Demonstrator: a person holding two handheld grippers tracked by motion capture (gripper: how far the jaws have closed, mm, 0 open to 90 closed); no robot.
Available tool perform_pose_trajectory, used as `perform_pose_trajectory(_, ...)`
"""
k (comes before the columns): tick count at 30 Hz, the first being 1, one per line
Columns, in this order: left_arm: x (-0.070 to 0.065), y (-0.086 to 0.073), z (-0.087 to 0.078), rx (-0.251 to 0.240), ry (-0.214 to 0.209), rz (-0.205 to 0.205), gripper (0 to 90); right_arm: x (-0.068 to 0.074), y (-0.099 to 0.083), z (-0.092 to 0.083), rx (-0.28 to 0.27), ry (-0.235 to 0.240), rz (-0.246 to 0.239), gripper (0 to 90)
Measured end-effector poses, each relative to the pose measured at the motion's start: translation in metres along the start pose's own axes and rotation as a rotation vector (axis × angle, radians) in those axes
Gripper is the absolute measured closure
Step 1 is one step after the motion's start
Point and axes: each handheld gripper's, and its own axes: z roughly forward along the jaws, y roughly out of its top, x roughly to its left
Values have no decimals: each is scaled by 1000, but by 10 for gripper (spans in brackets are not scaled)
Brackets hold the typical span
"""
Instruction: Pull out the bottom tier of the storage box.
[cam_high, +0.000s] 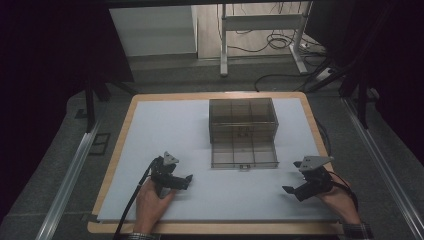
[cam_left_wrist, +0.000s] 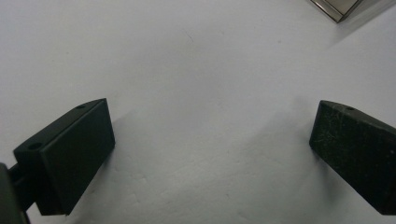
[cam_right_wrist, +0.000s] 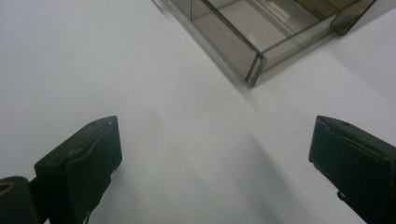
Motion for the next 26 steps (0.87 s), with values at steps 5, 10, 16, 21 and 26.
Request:
perform_pose_trajectory(5, 0, 0, 0, -1, 0, 3, 0, 0, -10, 2, 0, 4, 30, 25)
perform_pose_trajectory(10, 0, 0, 0, -1, 0, 5, 0, -1, -18, 4, 11, 10, 48, 25)
perform_pose_trajectory(16, 0, 0, 0, 0, 0, 3, 0, -3, -27, 6, -12, 24, 73, 24)
perform_pose_trajectory(21, 0, 0, 0, 0, 0, 1, 0, -3, -27, 7, -12, 22, 70, 21)
perform_pose_trajectory(26, 0, 0, 0, 0, -1, 4, 0, -2, -28, 7, -14, 21, 70, 21)
